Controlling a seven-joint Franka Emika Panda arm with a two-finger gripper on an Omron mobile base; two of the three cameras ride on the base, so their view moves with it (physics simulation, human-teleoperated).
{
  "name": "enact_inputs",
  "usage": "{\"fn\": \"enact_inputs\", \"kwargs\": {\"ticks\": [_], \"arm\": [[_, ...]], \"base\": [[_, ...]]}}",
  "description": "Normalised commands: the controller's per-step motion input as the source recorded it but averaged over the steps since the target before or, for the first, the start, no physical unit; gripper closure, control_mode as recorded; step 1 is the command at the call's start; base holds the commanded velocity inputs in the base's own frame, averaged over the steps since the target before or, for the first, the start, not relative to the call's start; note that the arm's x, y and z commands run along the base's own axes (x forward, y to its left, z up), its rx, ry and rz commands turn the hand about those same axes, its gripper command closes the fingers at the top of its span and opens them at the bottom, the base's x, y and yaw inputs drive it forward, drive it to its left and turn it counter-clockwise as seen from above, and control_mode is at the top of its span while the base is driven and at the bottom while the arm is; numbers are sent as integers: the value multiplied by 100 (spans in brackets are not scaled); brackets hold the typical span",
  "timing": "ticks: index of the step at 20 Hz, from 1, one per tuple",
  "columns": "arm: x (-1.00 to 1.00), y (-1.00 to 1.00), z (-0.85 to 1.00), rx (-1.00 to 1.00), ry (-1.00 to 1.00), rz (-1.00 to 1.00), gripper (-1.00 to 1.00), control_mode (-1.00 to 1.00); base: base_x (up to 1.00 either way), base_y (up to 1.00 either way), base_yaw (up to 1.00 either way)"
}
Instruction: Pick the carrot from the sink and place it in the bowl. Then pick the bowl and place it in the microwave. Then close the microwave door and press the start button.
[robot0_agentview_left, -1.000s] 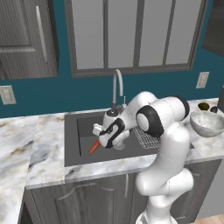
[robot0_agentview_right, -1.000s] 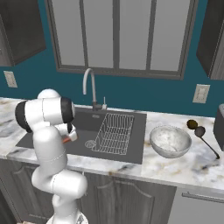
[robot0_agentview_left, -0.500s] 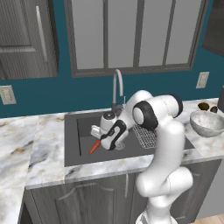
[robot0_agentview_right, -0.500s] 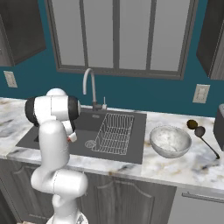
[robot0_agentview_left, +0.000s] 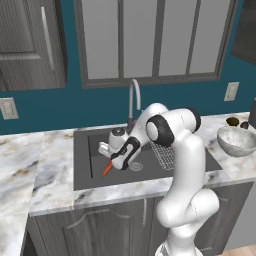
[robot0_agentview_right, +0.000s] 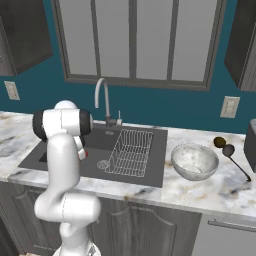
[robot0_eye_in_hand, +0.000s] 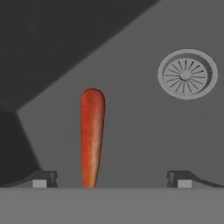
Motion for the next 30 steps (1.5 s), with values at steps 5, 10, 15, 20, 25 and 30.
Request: {"fn": "enact_inputs", "kwargs": {"ticks": [5,10,15,20,25,30], "arm": [[29,0,-18,0,1,0,-100,-100],[20,0,-23,0,0,0,-100,-100],[39,2,-23,0,0,0,-100,-100],[38,5,-26,0,1,0,-100,-100],[31,8,-27,0,1,0,-100,-100],[4,1,-22,0,0,0,-100,-100]], "base": [[0,0,0],[0,0,0],[0,0,0],[0,0,0],[0,0,0],[0,0,0]]}}
